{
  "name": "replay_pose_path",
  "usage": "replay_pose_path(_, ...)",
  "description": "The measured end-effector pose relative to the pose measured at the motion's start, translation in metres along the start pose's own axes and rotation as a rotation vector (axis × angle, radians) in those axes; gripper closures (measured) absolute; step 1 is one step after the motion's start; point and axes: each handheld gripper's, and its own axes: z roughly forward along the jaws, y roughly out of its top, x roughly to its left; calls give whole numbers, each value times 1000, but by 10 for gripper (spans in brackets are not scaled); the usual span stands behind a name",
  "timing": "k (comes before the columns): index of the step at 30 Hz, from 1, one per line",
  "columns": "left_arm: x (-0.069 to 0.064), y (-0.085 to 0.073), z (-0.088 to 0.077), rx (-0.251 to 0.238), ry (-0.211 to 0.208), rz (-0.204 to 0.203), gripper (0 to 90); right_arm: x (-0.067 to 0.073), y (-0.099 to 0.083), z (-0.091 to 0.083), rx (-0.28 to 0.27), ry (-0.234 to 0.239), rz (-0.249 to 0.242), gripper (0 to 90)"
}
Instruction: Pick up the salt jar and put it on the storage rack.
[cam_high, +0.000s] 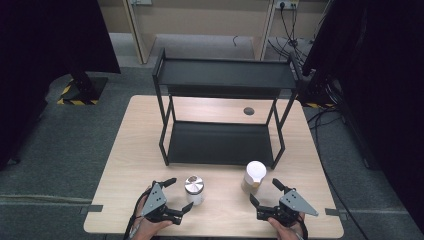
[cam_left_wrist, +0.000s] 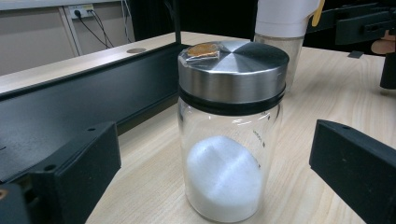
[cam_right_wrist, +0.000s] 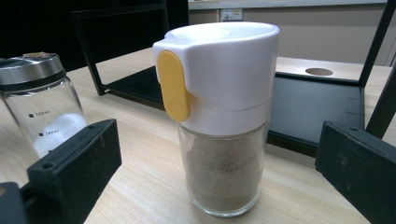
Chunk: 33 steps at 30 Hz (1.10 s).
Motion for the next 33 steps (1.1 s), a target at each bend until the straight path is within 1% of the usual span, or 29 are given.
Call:
replay_pose_path(10, -2, 2, 6, 0, -16, -5, 15, -1, -1, 0, -3, 1, 5, 5)
replay_pose_path(12, -2, 1, 7, -2, -23, -15, 15, 0, -1, 0, -4, 0, 6, 5)
replay_pose_path(17, -3, 2, 10, -5, -27, -20, 15, 0, 0, -1, -7, 2, 4, 5)
replay_pose_path(20, -3, 3, 13, -4, -25, -16, 16, -1, -1, -1, -9, 3, 2, 5)
replay_pose_path(24, -2, 3, 16, -3, -30, -32, 16, -1, -1, 0, -7, 3, 2, 5)
replay_pose_path(27, -2, 3, 18, 8, -30, -32, 16, 0, -1, 0, -7, 4, 2, 5)
replay_pose_path(29, -1, 3, 19, 8, -32, -42, 18, 0, -1, 0, -6, 6, 2, 5)
replay_pose_path(33, -2, 5, 22, 11, -30, -30, 25, 0, -1, 1, -4, 7, 3, 5)
